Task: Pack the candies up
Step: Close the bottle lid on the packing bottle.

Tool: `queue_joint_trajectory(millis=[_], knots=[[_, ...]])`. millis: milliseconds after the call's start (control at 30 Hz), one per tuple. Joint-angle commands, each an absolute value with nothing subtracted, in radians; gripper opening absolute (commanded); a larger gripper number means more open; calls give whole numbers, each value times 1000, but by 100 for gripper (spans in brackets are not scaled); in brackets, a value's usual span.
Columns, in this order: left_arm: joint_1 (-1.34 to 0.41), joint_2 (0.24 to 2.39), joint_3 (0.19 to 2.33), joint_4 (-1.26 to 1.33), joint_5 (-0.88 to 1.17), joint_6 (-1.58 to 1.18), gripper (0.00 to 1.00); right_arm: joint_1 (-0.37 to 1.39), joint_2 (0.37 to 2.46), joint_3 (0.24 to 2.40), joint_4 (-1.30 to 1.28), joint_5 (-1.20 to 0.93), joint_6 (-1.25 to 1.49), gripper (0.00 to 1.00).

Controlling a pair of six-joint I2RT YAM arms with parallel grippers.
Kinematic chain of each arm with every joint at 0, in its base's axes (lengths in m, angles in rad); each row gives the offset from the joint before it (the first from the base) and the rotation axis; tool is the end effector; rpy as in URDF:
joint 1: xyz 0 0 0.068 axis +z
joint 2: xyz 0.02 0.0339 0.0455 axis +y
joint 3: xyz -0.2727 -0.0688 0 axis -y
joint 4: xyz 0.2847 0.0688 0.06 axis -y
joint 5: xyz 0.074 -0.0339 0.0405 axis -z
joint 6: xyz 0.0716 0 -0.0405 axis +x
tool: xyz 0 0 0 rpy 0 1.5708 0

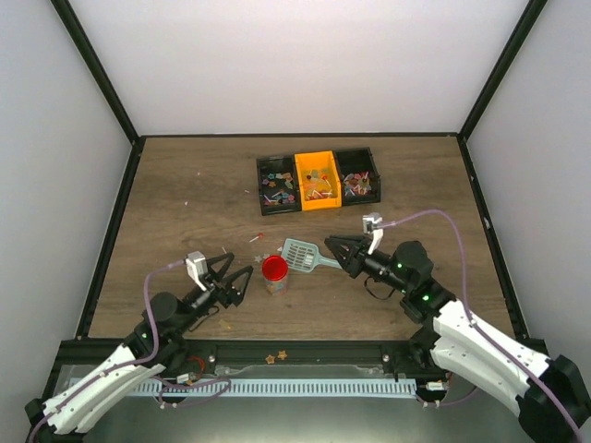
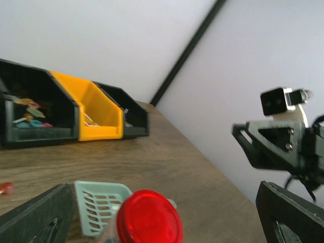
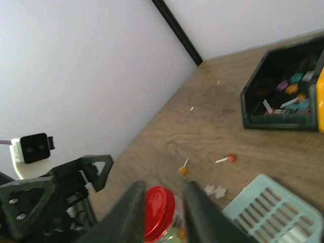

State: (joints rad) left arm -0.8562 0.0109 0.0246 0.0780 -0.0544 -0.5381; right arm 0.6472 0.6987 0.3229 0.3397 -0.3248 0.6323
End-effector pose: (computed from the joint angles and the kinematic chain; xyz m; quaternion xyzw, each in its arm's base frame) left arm 0.1183 -0.1304 0.1937 0.0869 0.6684 -0.4601 0.5780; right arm 0.1775 0.1628 0.2351 -0.1175 0.7094 0.5024 0.4801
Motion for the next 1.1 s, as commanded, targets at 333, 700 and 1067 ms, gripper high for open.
queue_joint_trajectory(millis=[333, 700, 1067], knots=[[-867, 5, 126, -85, -487, -583, 100, 994, 1150, 722, 57, -90, 446, 1], [-868, 5, 124, -110, -513, -581, 100, 1015, 1329, 798, 65, -21, 423, 1], [-868, 5, 105, -112, -497, -586, 100, 960, 1376, 717, 158, -94, 447, 1]])
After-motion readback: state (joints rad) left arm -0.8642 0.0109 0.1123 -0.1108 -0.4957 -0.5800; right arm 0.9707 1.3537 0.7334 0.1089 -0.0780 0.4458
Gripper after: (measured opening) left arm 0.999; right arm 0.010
